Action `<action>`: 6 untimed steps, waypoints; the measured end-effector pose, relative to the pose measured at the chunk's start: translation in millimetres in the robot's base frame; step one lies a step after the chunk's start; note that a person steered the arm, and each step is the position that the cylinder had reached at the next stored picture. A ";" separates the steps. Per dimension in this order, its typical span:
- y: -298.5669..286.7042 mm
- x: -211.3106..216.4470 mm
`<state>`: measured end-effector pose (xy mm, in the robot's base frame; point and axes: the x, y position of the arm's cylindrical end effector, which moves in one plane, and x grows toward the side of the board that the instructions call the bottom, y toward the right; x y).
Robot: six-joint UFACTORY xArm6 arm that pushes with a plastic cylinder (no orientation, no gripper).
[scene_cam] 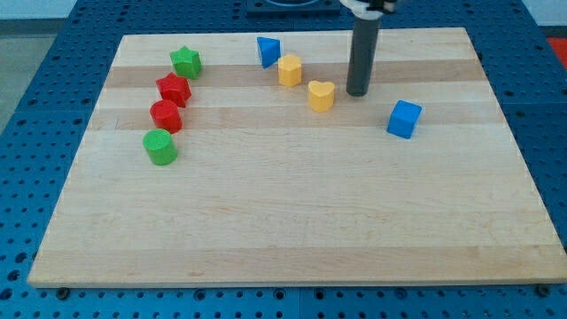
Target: Place the yellow heart vertical to the blue triangle
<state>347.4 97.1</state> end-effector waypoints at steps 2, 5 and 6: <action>-61.4 4.5; -87.2 16.4; -8.0 0.9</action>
